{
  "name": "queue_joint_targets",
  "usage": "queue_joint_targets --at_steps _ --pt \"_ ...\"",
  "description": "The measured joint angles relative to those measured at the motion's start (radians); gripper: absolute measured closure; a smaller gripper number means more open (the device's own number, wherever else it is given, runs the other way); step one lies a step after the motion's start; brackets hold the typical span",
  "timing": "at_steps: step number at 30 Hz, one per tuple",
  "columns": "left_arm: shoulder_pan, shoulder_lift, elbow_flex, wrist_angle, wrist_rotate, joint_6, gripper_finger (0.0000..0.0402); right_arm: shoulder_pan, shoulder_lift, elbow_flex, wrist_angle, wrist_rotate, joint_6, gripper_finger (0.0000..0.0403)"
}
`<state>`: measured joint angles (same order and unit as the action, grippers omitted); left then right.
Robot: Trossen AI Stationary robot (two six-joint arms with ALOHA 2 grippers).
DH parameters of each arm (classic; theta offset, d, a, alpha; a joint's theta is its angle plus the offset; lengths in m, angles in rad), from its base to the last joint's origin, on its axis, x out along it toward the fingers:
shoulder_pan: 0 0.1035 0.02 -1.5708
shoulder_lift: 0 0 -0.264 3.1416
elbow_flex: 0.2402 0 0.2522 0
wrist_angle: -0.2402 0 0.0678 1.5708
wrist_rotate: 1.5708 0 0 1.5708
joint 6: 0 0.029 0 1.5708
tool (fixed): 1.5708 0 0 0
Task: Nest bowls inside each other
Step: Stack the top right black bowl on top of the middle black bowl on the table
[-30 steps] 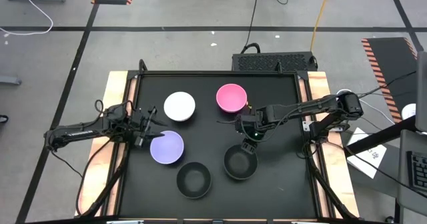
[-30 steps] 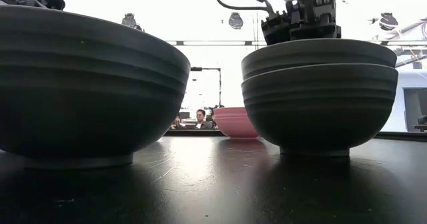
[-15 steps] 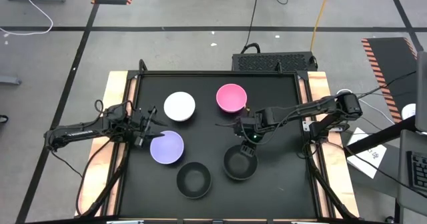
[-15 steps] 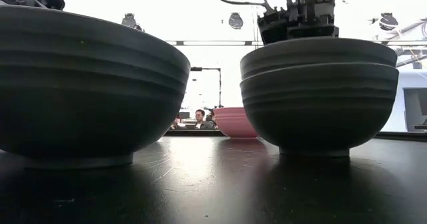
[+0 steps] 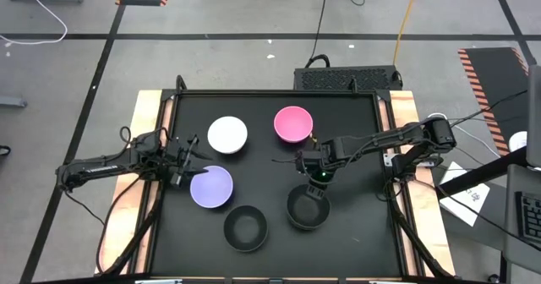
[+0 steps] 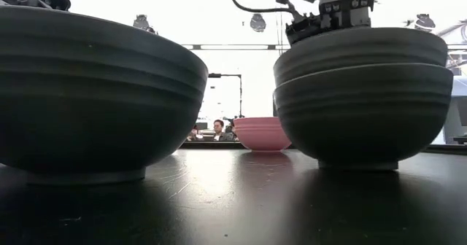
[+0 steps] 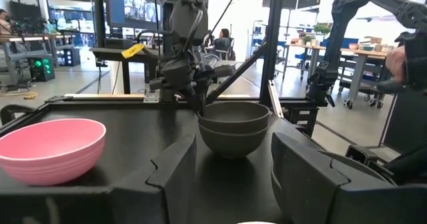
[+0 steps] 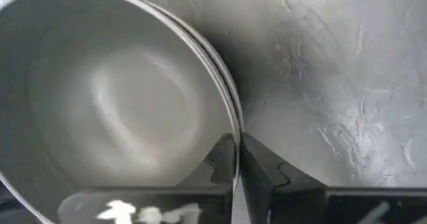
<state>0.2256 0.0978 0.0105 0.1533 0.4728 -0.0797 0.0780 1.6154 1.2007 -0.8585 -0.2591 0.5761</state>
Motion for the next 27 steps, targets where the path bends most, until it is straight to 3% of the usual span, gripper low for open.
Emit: queue_joint_targets --at_steps 27 --pt "0.000 0.000 0.000 -0.003 0.000 0.015 0.0201 0.023 -0.001 0.035 -0.083 0.072 0.011 0.0402"
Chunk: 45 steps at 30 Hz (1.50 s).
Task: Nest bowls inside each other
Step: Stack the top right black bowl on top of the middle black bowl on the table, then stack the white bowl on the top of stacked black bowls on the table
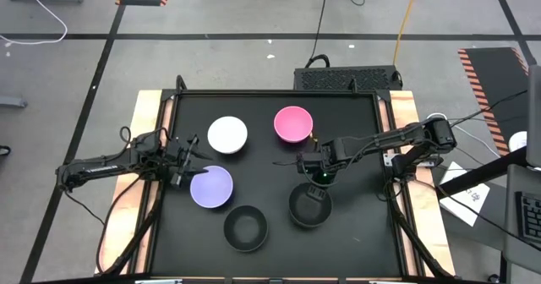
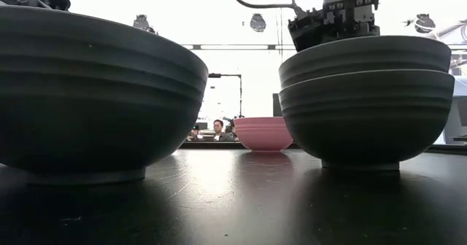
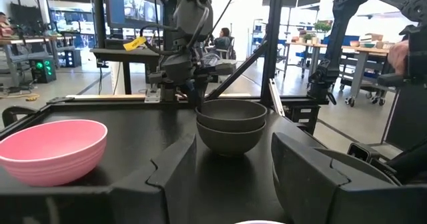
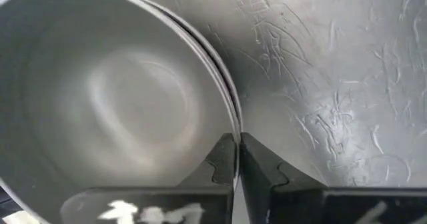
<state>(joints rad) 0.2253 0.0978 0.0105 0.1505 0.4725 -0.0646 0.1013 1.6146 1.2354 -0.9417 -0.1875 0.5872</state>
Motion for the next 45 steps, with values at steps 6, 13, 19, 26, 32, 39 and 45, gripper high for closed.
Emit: queue_joint_targets --at_steps 6,13,19,26,32,39,45 --pt "0.000 0.000 0.000 0.000 0.000 0.000 0.0201 0.000 0.000 0.000 0.010 -0.007 0.007 0.0396" --pt "0.000 0.000 0.000 -0.007 0.000 -0.002 0.0201 0.000 0.000 0.000 0.085 -0.058 0.033 0.0347" --pt "0.000 0.000 0.000 -0.009 0.000 -0.014 0.0201 0.000 0.000 0.000 0.085 -0.056 0.055 0.0311" --pt "0.000 0.000 0.000 -0.012 0.000 0.011 0.0201 -0.007 -0.033 0.000 0.101 -0.054 0.025 0.0292" --pt "0.000 0.000 0.000 0.039 -0.038 0.030 0.0201 -0.021 -0.151 0.000 0.160 0.025 -0.138 0.0291" --pt "0.000 0.000 0.000 0.132 -0.100 0.030 0.0201 0.014 -0.420 -0.116 0.403 0.250 -0.351 0.0291" --pt "0.000 0.000 0.029 0.114 -0.100 0.055 0.0201 0.003 -0.677 -0.422 0.623 0.299 -0.358 0.0300"
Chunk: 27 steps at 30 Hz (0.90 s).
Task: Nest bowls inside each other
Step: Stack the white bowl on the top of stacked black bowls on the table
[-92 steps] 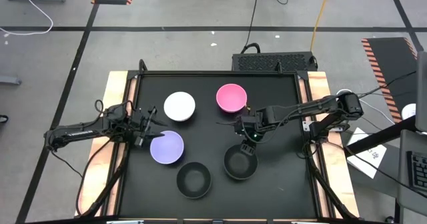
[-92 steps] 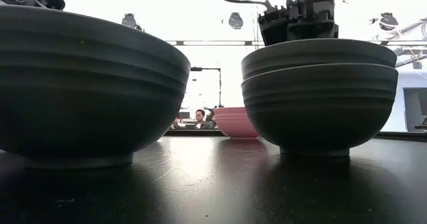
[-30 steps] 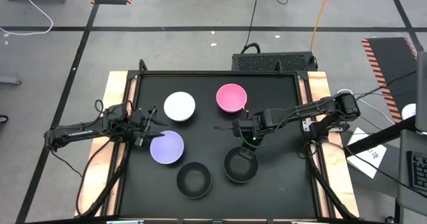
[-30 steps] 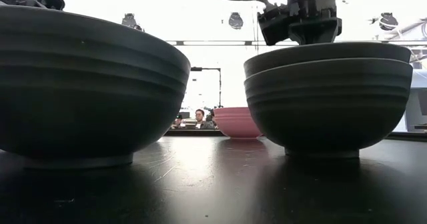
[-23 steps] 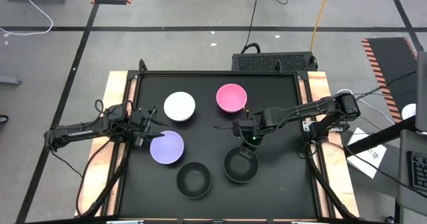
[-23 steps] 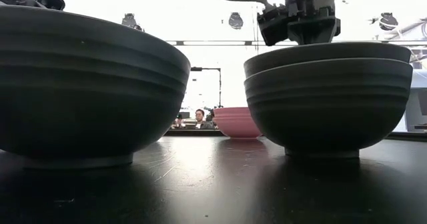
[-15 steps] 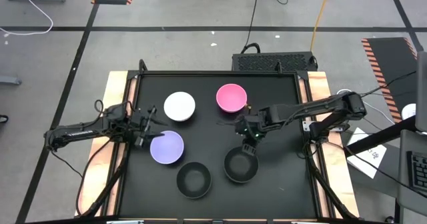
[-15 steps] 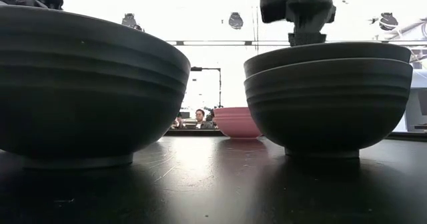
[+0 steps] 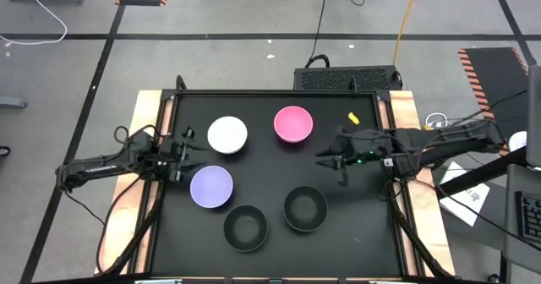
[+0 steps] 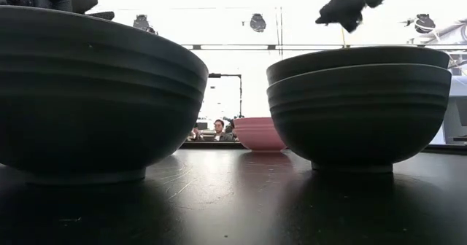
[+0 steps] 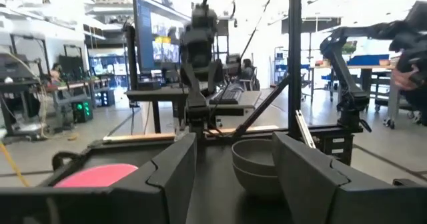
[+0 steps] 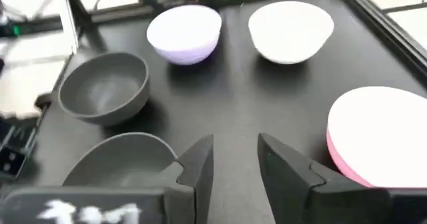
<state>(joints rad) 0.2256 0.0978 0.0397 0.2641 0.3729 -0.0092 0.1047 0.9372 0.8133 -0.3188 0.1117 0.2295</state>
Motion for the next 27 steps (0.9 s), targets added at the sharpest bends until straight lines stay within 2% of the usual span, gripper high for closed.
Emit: queue_joint_targets --at_steps 4,8,12,19,23,27 --pt "0.000 0.000 0.023 -0.034 -0.015 0.054 0.0201 -0.007 -0.101 -0.205 0.225 -0.018 0.024 0.0336" --pt "0.000 0.000 0.046 -0.064 -0.072 0.097 0.0201 0.001 -0.127 -0.313 0.341 -0.064 0.024 0.0393" --pt "0.000 0.000 0.054 -0.063 -0.136 0.118 0.0201 0.009 -0.117 -0.359 0.402 -0.061 0.031 0.0400" --pt "0.000 0.000 0.054 -0.055 -0.183 0.129 0.0201 0.010 -0.122 -0.445 0.662 -0.030 -0.074 0.0392" --pt "0.000 0.000 0.054 -0.053 -0.158 0.065 0.0201 0.008 -0.126 -0.479 0.699 -0.030 -0.110 0.0395" --pt "0.000 0.000 0.055 -0.021 -0.071 0.107 0.0201 0.008 -0.126 -0.515 0.777 -0.032 -0.115 0.0397"
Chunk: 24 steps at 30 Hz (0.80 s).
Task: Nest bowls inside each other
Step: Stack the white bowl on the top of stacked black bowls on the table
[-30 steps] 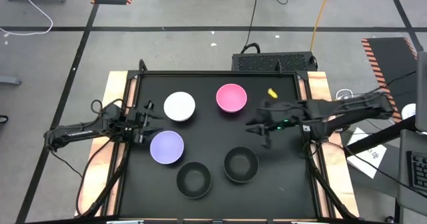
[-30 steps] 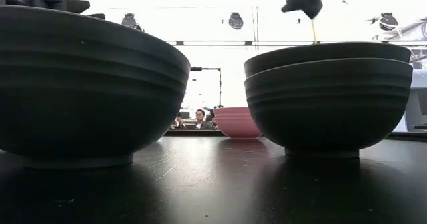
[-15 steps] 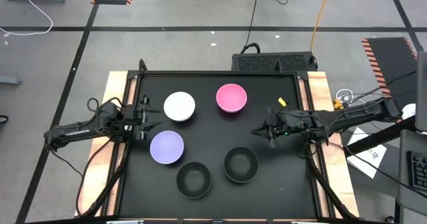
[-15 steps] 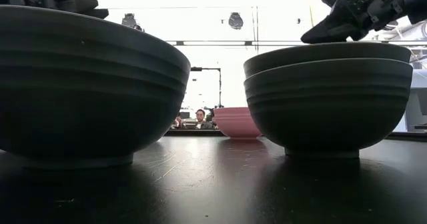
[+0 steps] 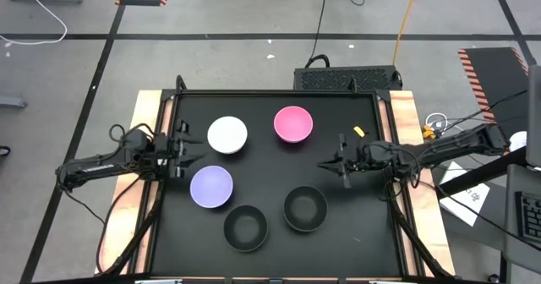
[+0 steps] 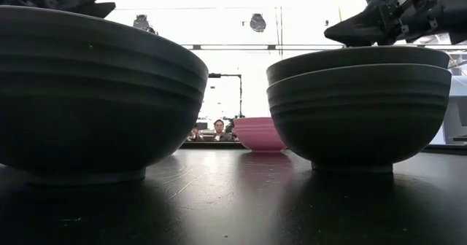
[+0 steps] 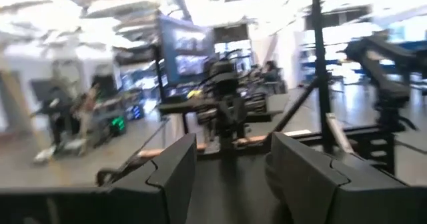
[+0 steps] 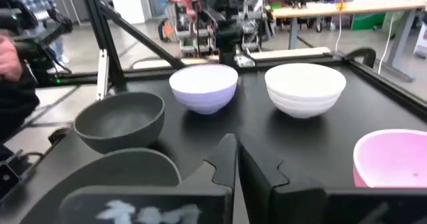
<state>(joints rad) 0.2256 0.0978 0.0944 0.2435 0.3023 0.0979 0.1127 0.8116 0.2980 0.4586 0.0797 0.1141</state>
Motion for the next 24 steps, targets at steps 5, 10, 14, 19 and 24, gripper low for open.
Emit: queue_joint_targets --at_steps 5,10,14,19,24 --pt "0.000 0.000 0.049 -0.012 -0.099 0.007 0.0201 0.000 0.000 -0.051 0.081 -0.002 -0.005 0.0397" --pt "0.000 0.001 0.121 -0.100 -0.275 0.076 0.0201 0.000 0.000 -0.100 0.152 -0.002 -0.004 0.0397" --pt "0.007 0.044 0.168 -0.175 -0.402 0.093 0.0199 0.000 0.000 -0.120 0.188 -0.002 -0.004 0.0396" --pt "0.038 0.177 0.236 -0.245 -0.425 0.053 0.0167 0.000 0.000 -0.123 0.189 -0.002 -0.006 0.0396" --pt "0.080 0.370 0.326 -0.293 -0.435 0.011 0.0105 0.000 0.000 -0.123 0.198 -0.002 -0.004 0.0396"
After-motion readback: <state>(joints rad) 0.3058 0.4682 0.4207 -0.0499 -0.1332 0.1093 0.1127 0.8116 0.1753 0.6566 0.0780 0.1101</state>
